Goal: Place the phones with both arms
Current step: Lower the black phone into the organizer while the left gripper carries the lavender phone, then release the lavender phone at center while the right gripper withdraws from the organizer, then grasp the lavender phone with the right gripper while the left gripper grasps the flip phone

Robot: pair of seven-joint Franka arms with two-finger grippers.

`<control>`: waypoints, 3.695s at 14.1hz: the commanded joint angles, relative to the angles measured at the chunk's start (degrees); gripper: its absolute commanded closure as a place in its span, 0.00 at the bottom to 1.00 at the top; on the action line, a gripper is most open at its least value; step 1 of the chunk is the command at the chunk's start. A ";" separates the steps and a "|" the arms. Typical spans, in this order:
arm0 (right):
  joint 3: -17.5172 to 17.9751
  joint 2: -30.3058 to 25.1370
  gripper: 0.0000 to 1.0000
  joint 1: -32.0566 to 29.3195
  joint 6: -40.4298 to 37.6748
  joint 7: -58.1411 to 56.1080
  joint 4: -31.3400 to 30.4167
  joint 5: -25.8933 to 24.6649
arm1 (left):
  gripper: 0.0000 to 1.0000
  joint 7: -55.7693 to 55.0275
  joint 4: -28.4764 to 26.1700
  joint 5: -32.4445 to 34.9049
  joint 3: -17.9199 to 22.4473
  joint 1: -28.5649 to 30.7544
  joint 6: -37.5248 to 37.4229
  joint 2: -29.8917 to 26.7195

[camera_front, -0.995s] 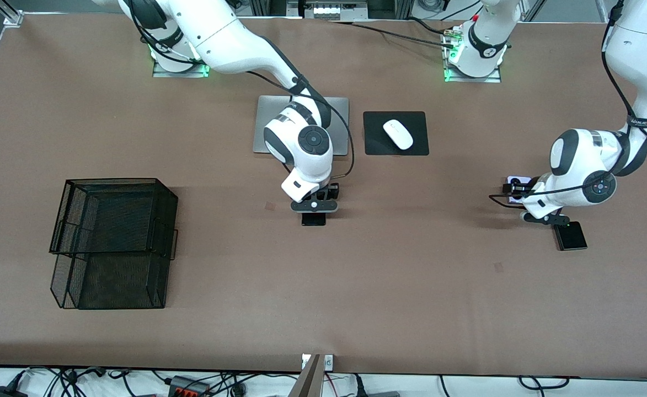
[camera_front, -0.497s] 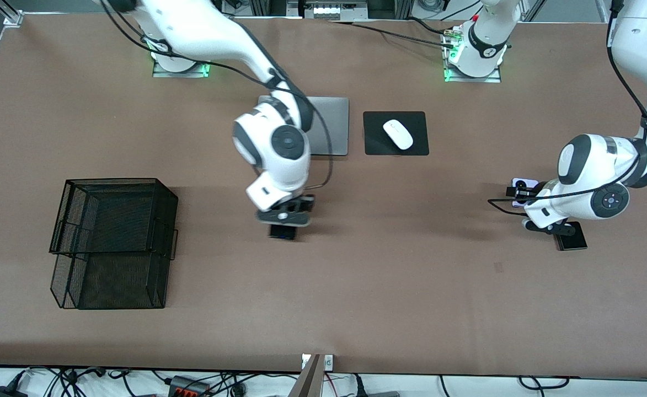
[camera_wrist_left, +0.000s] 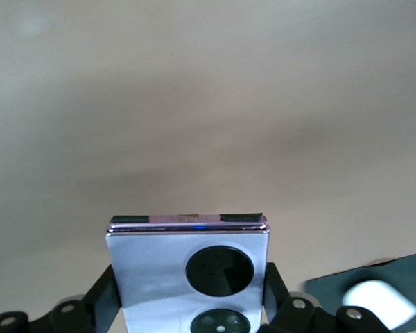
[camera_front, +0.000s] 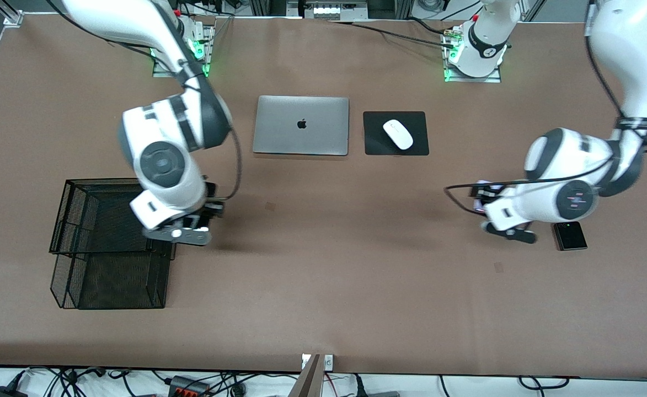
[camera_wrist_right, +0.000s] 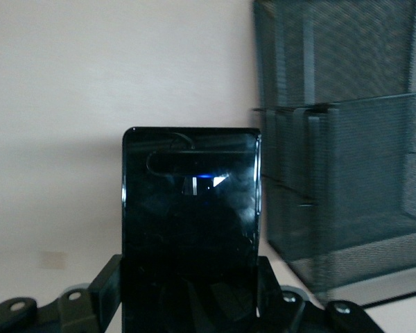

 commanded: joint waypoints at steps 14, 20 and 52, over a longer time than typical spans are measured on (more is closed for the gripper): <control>1.12 -1.17 0.82 -16.55 -8.38 -23.05 -3.86 5.48 | 0.71 -27.09 23.79 -8.50 0.71 -32.72 22.57 26.67; 1.12 1.38 0.78 -17.43 -3.27 -24.02 -3.86 5.48 | 0.25 -26.47 23.17 -7.46 1.76 -33.69 22.48 27.28; 8.51 15.09 0.00 13.32 25.29 -1.36 2.38 5.92 | 0.00 3.06 9.99 21.45 4.84 21.59 13.95 15.94</control>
